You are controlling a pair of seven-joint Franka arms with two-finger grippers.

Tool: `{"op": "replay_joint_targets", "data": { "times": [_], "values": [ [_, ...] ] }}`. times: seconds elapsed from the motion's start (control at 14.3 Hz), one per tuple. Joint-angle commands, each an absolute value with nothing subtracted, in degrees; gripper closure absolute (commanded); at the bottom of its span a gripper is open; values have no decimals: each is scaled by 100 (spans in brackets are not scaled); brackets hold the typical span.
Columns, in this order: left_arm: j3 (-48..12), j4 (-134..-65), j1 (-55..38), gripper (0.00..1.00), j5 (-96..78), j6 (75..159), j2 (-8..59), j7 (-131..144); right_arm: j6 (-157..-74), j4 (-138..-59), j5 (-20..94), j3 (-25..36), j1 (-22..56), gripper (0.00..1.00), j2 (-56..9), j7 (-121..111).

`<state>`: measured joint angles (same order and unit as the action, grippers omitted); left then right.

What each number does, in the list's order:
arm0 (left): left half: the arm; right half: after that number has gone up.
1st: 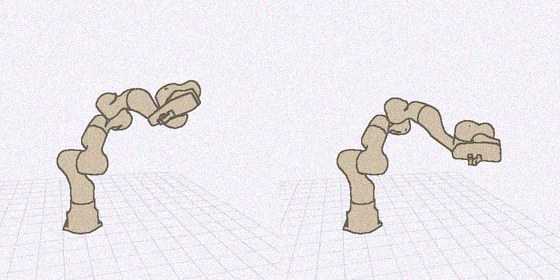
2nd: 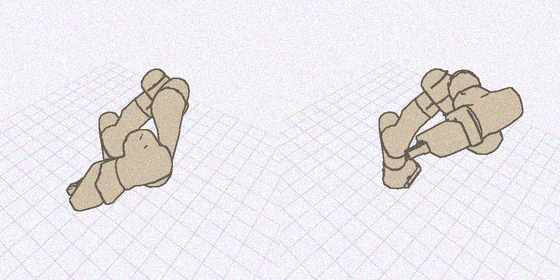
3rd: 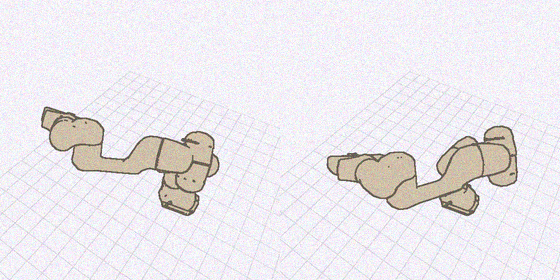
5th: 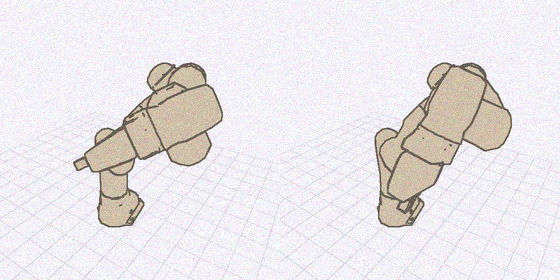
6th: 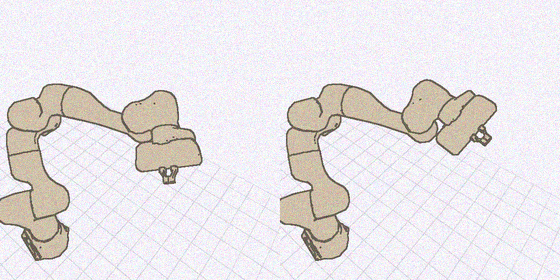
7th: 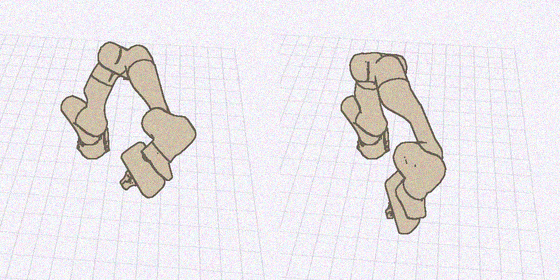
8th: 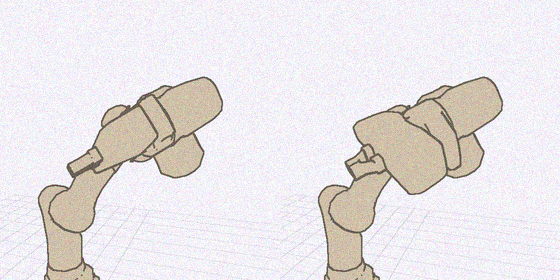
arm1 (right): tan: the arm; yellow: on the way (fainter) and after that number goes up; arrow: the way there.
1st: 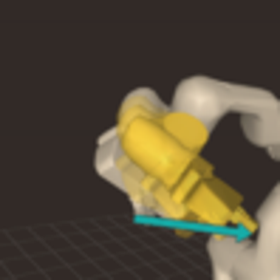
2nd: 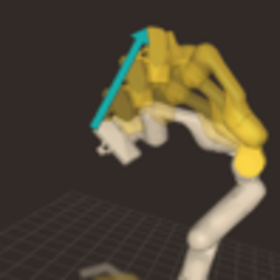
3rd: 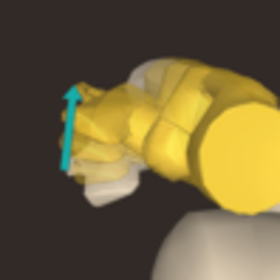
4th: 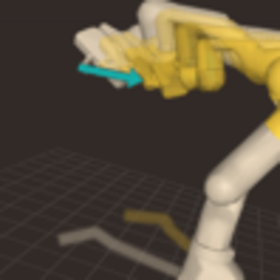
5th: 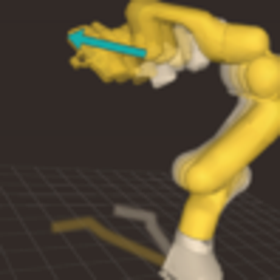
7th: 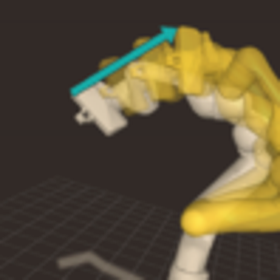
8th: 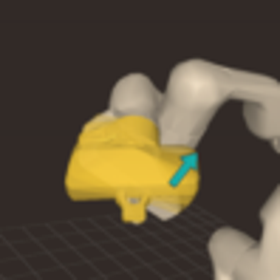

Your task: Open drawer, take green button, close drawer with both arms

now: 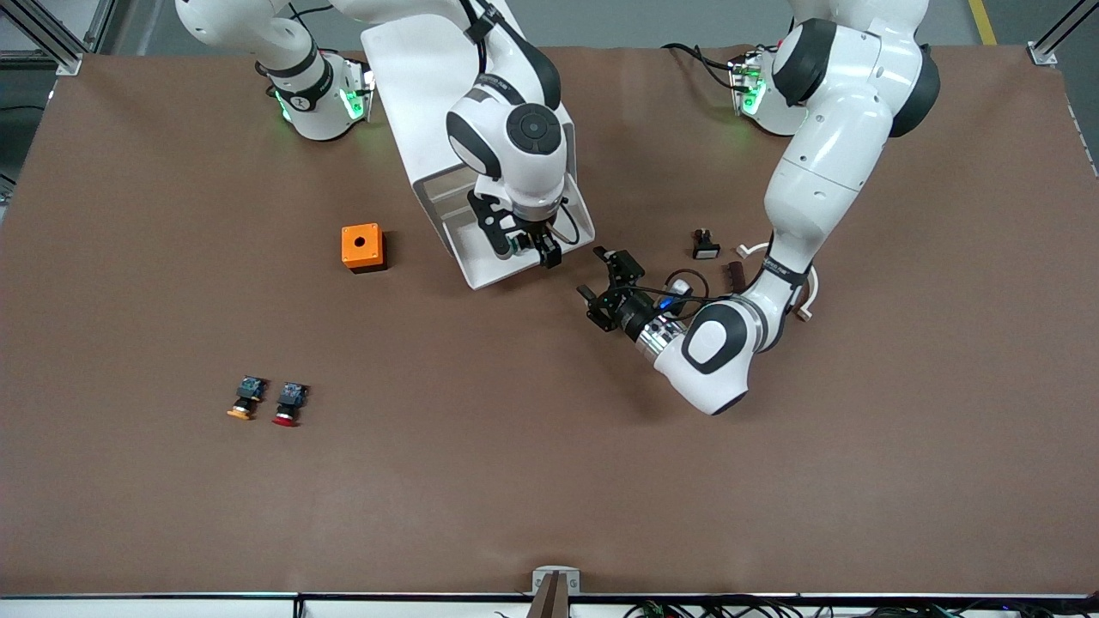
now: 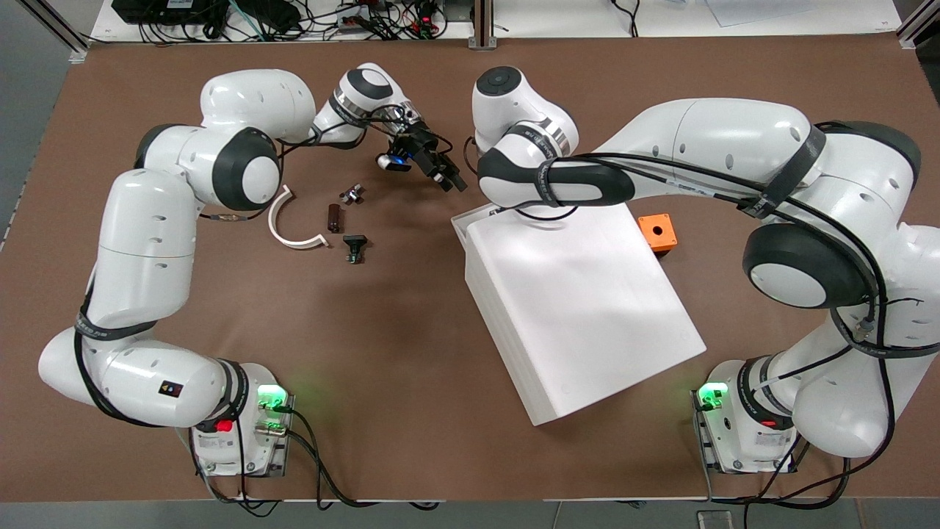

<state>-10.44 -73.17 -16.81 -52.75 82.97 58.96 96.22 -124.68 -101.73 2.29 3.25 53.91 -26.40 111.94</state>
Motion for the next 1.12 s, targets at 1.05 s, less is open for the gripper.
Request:
{"op": "replay_joint_targets", "data": {
  "times": [1.05],
  "values": [
    [-1055, -6785, -1951, 1, -1645, 10572, 4597, 6258, -12524, -10099, 308, 378, 5616, 34, -2918, 11180]
  ]
}}
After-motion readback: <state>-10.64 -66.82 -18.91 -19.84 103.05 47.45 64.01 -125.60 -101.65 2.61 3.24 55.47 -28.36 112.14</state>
